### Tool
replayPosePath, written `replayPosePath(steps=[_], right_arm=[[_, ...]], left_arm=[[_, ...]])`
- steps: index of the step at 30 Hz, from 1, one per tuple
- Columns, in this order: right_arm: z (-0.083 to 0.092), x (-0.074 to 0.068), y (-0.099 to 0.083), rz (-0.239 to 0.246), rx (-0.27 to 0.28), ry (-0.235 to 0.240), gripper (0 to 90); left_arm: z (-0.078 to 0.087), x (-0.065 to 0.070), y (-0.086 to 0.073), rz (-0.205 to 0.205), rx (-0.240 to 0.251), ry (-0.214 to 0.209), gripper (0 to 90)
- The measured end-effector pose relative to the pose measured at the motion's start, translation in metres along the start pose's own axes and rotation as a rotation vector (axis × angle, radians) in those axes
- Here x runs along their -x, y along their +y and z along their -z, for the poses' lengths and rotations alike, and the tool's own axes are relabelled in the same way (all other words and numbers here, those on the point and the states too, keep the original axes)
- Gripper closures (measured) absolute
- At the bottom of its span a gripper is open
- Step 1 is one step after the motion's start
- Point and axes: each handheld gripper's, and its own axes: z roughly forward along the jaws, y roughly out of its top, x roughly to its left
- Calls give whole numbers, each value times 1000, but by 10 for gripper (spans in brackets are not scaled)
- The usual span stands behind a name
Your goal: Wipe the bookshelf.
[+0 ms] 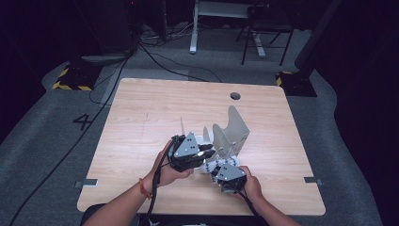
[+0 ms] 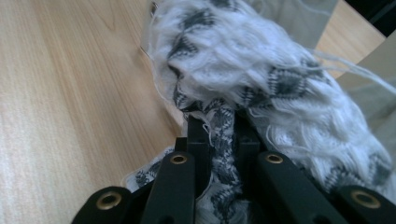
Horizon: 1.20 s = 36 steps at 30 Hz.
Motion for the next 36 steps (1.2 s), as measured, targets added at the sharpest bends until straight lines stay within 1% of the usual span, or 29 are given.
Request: replayPosePath(steps=[3,4,7,8,10,11,12,14,17,18,19,21,22,23,24,25,27,29,31,32,34,35,36], right_arm=[[1,0,0,2,-2,-4,819],[2,0,2,10,5,-6,819],[19,4,13,-9,78,-25,819],[29,7,18,-4,119,-50,819],[43,12,23,-17,173,-87,819],[52,17,26,-24,206,-115,819],[57,21,26,-32,223,-124,819],[65,29,25,-49,241,-153,819],[68,38,16,-68,229,-189,819],[66,42,9,-94,211,-189,819],[62,44,4,-101,181,-190,819],[49,44,-8,-89,102,-185,819],[43,44,-14,-103,78,-158,819],[38,44,-17,-113,53,-144,818],[32,45,-20,-119,13,-129,818],[28,47,-23,-135,-11,-119,818],[21,53,-29,-188,-44,-98,818],[19,57,-33,-215,-50,-97,818],[23,60,-33,-214,-41,-102,818],[27,61,-31,-210,-27,-112,818],[39,62,-24,-198,19,-138,818],[47,64,-20,-195,61,-161,817],[53,65,-17,-203,85,-175,817]], left_arm=[[0,0,0,9,0,3,735],[0,0,0,10,0,9,735],[0,-1,0,10,-1,11,746],[0,-1,0,9,0,12,753],[0,-2,0,10,-2,7,760],[0,-2,0,8,-3,7,761],[0,-2,0,9,-2,10,762],[0,-2,0,7,-3,11,764],[1,-2,0,5,-2,9,774],[0,-3,0,6,-3,9,776],[0,-3,0,7,-3,6,780],[0,-3,0,8,-4,6,783],[0,-3,0,8,-4,7,783],[0,-3,0,9,-5,6,784],[1,-3,0,8,-4,7,785],[0,-3,0,8,-4,9,786],[0,-3,0,8,-4,8,789],[1,-3,0,6,-4,6,790],[1,-4,0,7,-3,4,792],[1,-4,0,7,-3,4,795],[1,-4,0,5,-4,4,803],[1,-4,0,4,-5,4,805],[0,-4,0,4,-5,6,806]])
